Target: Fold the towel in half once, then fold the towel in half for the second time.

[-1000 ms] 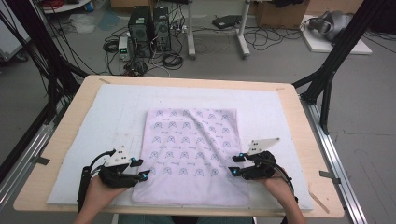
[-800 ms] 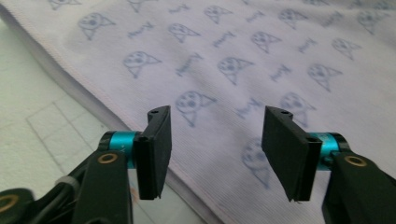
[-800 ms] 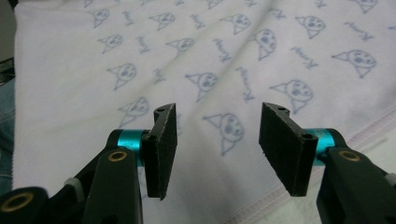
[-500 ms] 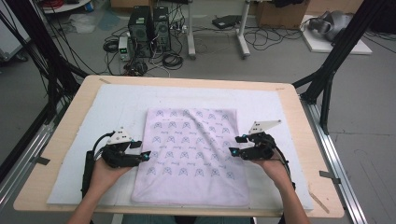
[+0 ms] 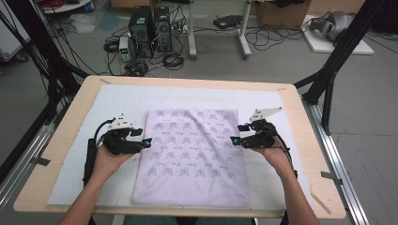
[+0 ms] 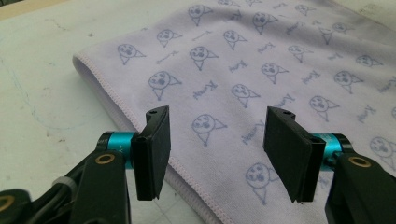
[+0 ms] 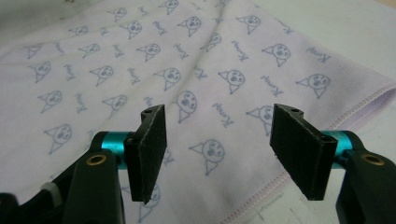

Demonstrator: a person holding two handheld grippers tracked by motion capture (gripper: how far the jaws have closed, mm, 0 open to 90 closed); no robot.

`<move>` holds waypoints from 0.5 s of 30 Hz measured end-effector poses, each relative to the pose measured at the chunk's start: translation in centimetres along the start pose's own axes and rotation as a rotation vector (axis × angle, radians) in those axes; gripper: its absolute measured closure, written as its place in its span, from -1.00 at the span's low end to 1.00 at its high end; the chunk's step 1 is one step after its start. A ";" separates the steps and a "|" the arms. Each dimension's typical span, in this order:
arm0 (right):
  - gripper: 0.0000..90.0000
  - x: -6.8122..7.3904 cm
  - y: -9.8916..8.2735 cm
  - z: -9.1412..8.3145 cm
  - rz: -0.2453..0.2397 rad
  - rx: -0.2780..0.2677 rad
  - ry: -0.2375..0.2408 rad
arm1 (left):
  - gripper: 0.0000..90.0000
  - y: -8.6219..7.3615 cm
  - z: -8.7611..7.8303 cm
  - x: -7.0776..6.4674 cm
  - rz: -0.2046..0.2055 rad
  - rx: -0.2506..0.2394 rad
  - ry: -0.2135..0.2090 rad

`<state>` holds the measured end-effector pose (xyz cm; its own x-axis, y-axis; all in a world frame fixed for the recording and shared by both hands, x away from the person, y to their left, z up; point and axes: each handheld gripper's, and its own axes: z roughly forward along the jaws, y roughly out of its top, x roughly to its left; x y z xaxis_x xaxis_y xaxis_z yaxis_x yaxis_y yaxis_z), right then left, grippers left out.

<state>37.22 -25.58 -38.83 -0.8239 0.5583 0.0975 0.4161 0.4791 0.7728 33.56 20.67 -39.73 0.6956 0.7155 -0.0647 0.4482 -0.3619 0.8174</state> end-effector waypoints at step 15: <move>-0.20 -3.8 2.3 0.0 0.011 0.037 -0.073 | 0.02 3.7 1.2 3.6 -0.031 0.000 0.070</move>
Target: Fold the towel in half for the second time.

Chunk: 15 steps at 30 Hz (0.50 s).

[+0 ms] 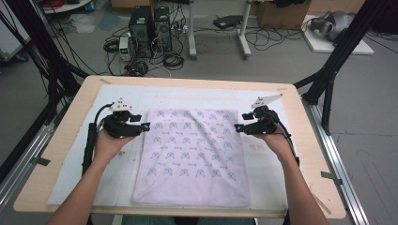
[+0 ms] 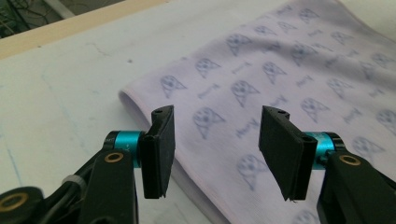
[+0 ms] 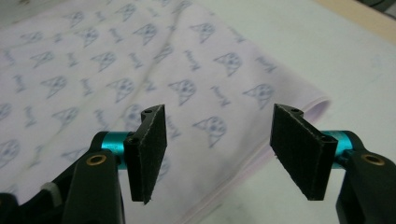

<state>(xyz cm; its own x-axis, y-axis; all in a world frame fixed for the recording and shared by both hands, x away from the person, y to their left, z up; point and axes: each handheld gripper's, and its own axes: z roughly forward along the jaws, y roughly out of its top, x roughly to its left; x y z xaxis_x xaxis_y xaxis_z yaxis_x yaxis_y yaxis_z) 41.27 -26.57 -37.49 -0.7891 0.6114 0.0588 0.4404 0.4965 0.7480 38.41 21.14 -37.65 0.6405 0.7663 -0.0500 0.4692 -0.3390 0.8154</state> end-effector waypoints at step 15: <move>-0.21 -3.8 -1.6 4.5 0.106 0.076 -0.136 | -0.03 -1.9 6.5 3.5 -0.238 0.074 0.083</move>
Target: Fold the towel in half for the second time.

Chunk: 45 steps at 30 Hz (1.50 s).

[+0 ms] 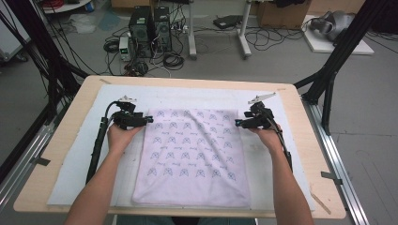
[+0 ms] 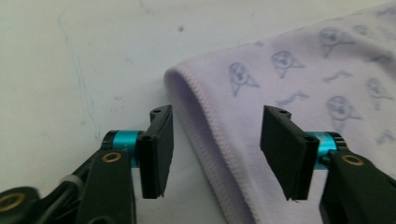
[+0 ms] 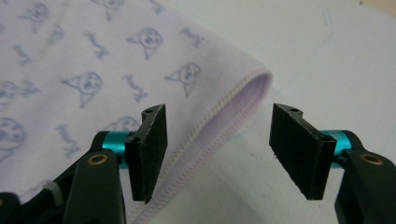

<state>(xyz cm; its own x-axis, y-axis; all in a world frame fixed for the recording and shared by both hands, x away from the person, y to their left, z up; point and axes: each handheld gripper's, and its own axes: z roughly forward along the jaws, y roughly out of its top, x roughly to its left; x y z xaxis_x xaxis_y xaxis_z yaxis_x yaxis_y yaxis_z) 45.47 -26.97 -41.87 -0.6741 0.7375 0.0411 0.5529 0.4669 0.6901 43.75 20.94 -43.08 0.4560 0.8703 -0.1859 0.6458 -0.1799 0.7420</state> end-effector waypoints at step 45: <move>-0.10 4.8 -4.6 -6.9 -0.044 -0.087 0.153 | -0.07 -5.7 -8.6 -4.2 0.189 -0.091 -0.161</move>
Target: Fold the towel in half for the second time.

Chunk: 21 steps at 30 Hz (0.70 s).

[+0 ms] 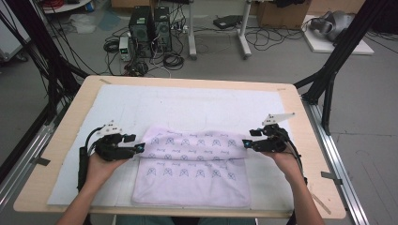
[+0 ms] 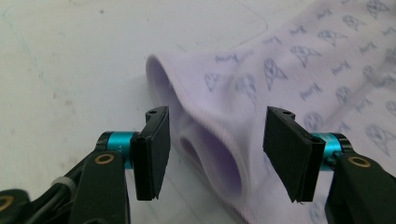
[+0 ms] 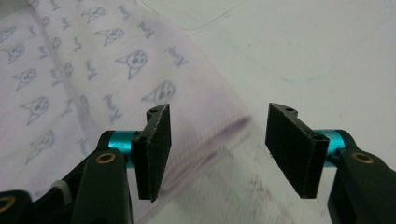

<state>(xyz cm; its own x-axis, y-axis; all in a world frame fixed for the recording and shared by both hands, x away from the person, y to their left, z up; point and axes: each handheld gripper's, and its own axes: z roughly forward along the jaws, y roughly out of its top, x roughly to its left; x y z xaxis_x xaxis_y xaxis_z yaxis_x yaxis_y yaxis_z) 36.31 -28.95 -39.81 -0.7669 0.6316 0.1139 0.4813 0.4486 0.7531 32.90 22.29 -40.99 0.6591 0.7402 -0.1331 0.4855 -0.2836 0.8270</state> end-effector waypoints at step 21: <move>0.52 6.5 -0.6 -5.1 -0.189 -0.078 0.160 | 0.37 -2.8 -6.7 -4.0 0.084 -0.029 -0.072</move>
<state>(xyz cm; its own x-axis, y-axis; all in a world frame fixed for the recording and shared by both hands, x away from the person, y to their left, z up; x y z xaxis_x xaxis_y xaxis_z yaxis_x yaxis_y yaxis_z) 28.88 -28.37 -36.21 -0.9006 0.4301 0.0631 0.2938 0.4952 0.8176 25.06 24.22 -39.12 0.7367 0.6687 -0.1007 0.4105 -0.3238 0.8524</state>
